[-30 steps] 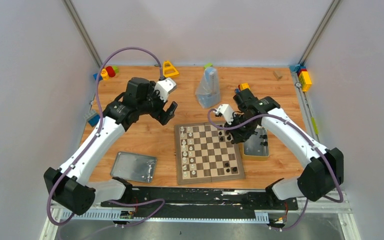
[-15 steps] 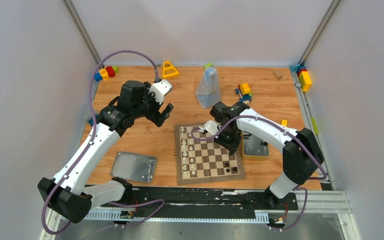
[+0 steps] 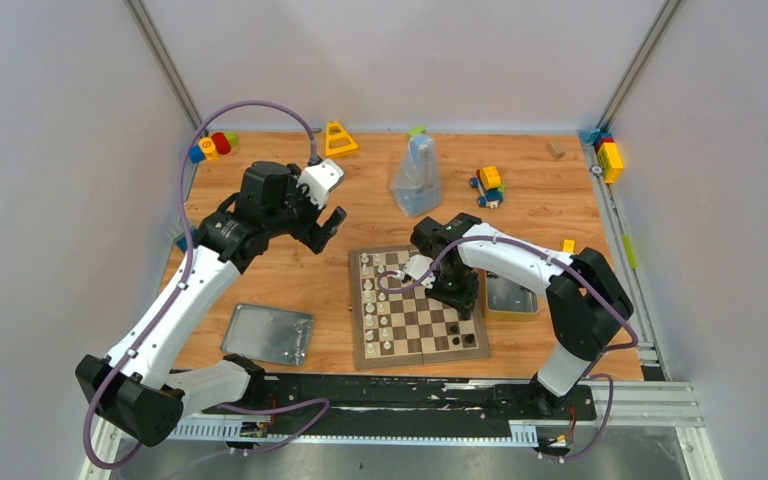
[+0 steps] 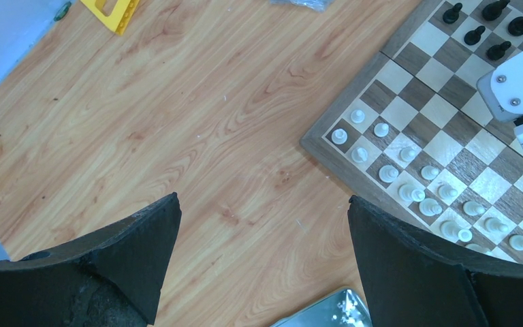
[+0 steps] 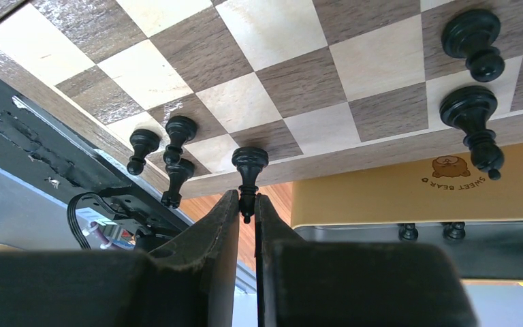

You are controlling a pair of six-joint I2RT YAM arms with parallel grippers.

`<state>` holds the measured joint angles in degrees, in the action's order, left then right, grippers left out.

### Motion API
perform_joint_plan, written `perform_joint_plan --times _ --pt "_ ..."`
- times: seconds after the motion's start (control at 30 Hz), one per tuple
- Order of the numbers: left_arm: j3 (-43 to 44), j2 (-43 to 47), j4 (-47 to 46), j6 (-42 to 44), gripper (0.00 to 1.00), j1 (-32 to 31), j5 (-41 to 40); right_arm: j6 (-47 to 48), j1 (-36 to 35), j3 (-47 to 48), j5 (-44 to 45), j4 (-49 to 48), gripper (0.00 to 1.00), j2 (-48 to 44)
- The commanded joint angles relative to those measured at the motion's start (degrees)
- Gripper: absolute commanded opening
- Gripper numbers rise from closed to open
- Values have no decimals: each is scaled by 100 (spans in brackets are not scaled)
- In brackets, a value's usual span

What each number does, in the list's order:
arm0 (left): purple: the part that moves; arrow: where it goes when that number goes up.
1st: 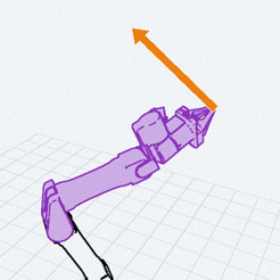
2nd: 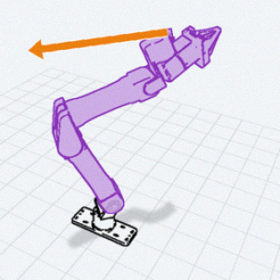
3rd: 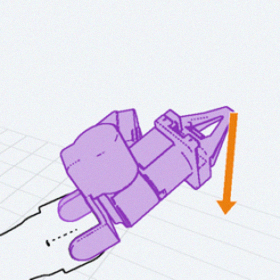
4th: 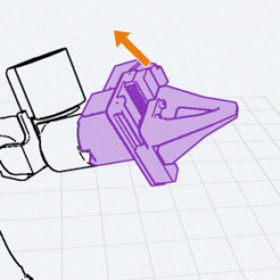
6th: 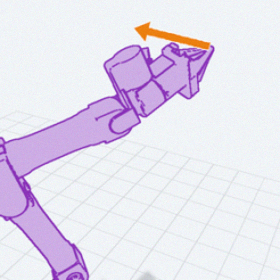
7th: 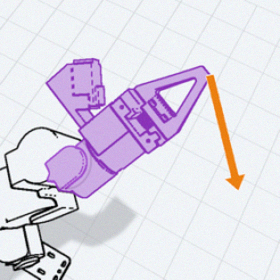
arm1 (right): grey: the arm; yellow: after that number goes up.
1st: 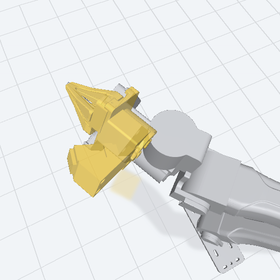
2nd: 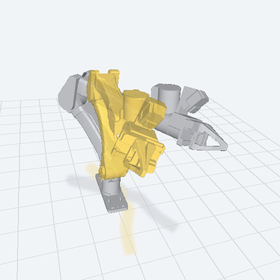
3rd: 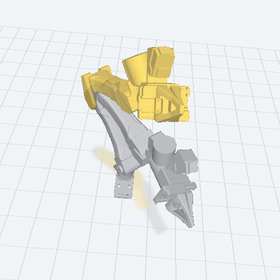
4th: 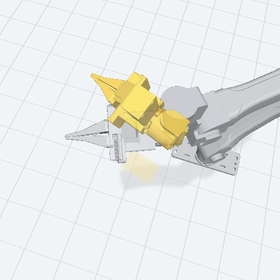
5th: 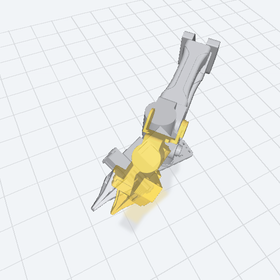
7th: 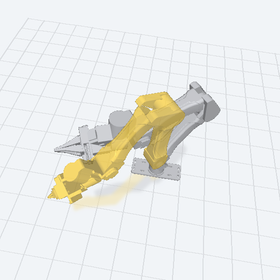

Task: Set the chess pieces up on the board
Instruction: Place the chess piece on the chessboard.

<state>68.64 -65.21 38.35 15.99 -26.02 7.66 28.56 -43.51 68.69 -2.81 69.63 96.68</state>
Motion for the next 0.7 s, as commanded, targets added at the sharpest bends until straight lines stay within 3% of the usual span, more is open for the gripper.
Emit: perform_joint_plan --times 0.0,0.4,0.67 --pt "-4 52 -118 123 100 27 -20 -125 -68 93 226 33 0 107" --pt "1 35 -113 147 100 27 20 -98 -115 201 273 40 1 249" --pt "4 33 -102 157 100 25 33 -118 -114 314 280 41 6 289"
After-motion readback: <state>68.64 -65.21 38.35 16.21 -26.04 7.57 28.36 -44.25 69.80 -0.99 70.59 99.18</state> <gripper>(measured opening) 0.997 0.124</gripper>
